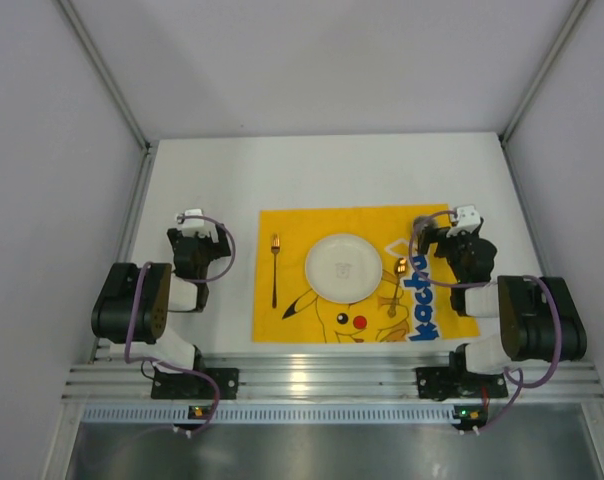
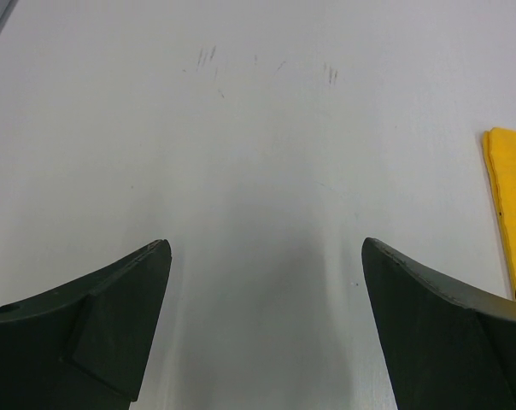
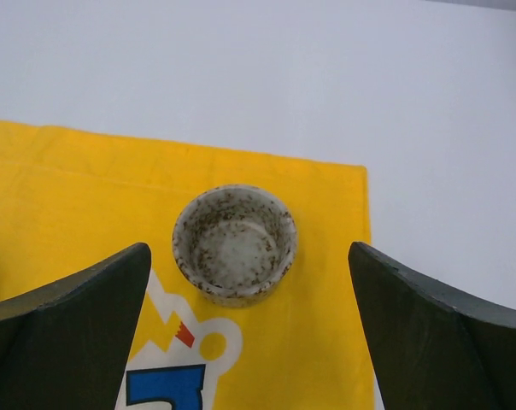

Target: Set the dinner table for one person

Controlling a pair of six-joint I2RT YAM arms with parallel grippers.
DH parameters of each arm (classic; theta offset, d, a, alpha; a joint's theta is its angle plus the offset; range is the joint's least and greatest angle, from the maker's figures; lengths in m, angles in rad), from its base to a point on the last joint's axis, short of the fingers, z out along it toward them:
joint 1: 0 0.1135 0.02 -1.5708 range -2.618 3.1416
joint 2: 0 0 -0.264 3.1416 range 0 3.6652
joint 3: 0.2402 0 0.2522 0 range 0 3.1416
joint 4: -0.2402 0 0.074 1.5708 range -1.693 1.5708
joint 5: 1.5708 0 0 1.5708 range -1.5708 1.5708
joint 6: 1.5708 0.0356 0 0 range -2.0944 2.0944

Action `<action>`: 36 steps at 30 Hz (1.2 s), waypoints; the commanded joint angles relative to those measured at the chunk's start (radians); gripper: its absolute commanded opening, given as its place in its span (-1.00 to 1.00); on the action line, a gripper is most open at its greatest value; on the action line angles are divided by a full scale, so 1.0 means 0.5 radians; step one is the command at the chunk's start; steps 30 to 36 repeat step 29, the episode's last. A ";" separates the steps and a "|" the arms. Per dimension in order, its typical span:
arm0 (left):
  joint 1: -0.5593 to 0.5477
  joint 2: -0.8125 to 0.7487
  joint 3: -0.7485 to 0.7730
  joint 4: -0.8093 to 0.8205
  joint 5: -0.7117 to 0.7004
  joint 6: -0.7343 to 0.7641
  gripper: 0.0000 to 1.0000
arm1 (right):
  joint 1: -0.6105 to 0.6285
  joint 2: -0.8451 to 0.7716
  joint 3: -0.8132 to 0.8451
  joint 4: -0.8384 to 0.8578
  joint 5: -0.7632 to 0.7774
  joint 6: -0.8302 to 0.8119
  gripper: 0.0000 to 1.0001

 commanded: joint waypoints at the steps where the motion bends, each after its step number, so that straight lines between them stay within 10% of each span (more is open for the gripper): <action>1: 0.003 -0.035 0.023 0.130 0.015 0.007 0.97 | -0.015 -0.001 0.001 0.243 -0.082 -0.032 0.99; 36: 0.003 -0.035 0.023 0.133 0.015 0.007 0.97 | -0.018 0.011 0.011 0.249 -0.002 0.002 0.99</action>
